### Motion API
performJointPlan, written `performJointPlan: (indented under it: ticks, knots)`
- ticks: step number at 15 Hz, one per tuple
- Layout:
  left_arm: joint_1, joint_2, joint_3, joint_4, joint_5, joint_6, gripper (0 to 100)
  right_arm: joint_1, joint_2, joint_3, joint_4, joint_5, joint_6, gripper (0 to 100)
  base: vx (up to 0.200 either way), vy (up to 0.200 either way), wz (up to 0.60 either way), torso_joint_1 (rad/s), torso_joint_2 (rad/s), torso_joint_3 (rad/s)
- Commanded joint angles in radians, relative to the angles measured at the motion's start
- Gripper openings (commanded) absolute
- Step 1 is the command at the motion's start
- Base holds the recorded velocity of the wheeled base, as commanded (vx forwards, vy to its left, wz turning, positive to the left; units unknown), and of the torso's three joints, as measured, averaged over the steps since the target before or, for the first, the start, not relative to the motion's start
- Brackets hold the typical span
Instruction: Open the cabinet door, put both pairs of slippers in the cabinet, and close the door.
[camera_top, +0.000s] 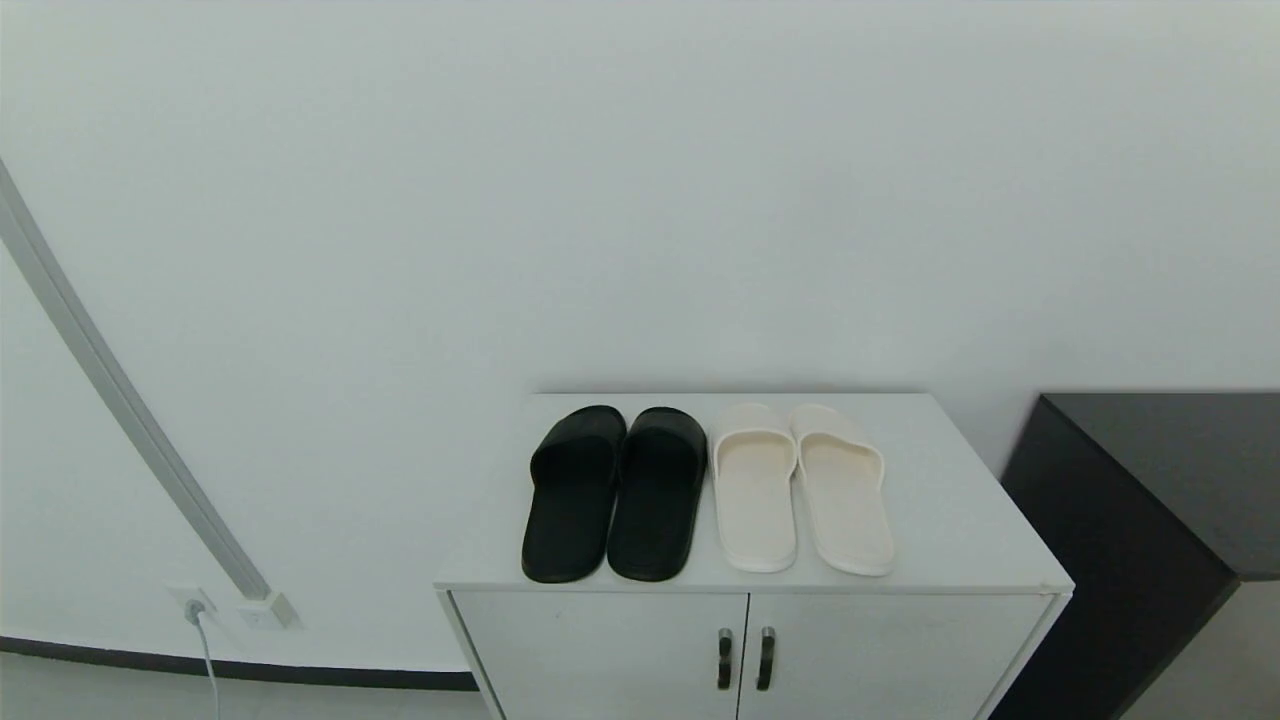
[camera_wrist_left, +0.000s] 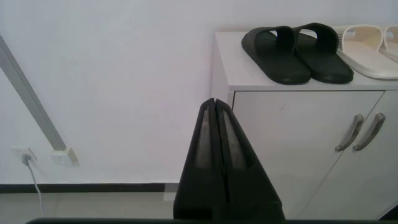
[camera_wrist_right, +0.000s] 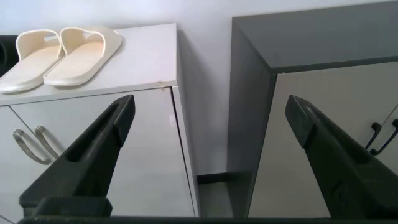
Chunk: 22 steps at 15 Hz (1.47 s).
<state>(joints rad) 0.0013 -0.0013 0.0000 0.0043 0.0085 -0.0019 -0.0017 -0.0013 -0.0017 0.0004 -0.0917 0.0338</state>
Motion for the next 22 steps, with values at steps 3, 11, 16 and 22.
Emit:
performJointPlan:
  ticks: [3, 11, 16, 22]
  knots:
    - [0.0, 0.001, -0.002, 0.0, -0.001, -0.003, 0, 0.0, 0.001, -0.001, -0.003, -0.002, 0.0, 100, 0.0, 0.0, 0.0, 0.0, 0.0, 0.0]
    - [0.0, 0.001, 0.0, 0.0, -0.001, -0.003, 0, 0.032, 0.285, -0.153, 0.058, 0.115, 0.055, 100, 0.0, 0.0, 0.0, 0.0, 0.0, 0.0]
    - [0.0, 0.001, 0.0, 0.0, -0.001, -0.001, 0, 0.094, 0.662, -0.205, -0.165, 0.167, 0.049, 100, 0.0, 0.0, 0.0, 0.0, 0.0, 0.0]
    - [0.0, 0.001, 0.0, 0.0, -0.001, 0.0, 0, 0.505, 1.005, -0.32, -0.389, -0.102, 0.163, 100, 0.0, 0.0, 0.0, 0.0, 0.0, 0.0]
